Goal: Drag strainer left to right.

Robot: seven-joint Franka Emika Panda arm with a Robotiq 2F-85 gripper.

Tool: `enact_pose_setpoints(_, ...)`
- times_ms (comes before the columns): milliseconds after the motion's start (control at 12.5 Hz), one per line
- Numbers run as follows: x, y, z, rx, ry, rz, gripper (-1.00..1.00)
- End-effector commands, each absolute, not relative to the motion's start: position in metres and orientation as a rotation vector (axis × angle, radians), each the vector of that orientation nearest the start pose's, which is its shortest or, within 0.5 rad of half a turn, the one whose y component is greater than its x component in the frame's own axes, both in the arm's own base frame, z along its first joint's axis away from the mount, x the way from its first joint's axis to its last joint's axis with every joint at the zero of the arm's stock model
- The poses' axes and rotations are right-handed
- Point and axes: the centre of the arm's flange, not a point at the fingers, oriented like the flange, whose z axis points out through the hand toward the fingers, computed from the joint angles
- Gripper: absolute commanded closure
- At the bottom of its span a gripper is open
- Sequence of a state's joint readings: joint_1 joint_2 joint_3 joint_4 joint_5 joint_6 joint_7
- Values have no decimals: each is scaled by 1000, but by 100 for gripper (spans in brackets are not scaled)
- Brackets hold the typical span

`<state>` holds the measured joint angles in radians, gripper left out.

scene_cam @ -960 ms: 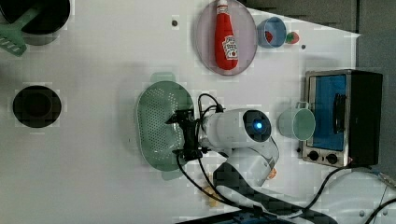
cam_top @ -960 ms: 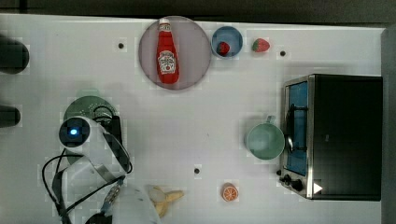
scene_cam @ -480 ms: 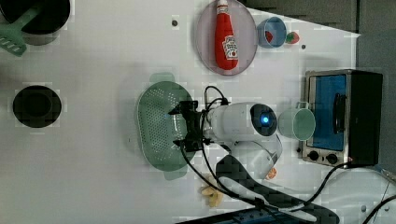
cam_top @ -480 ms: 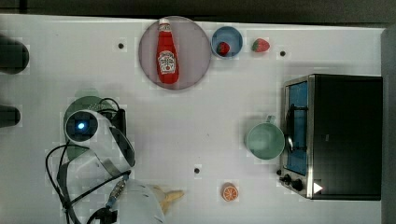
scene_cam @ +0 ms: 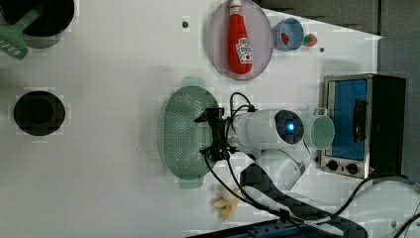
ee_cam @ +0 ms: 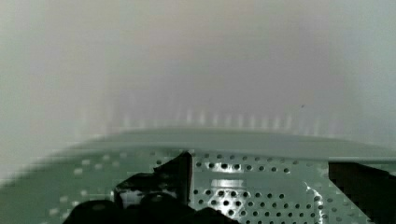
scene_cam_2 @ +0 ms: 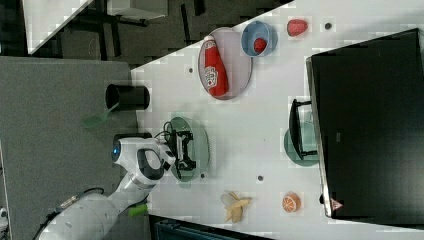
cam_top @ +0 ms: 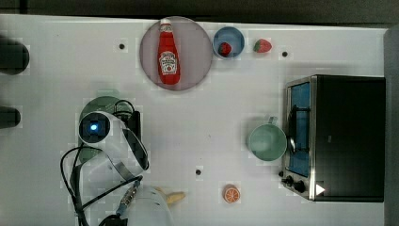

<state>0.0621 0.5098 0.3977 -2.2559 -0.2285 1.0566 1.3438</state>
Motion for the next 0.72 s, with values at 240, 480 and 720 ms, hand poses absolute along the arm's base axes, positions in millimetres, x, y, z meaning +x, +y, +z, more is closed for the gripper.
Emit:
enact_pose_setpoints(240,481,194,168,-2231,2256,111,-100)
enact_pose_setpoints(480,484,165,166,-2263,2239,101,-100)
enact_pose_setpoints(720,487,134,167,-2295,2224,77,-100)
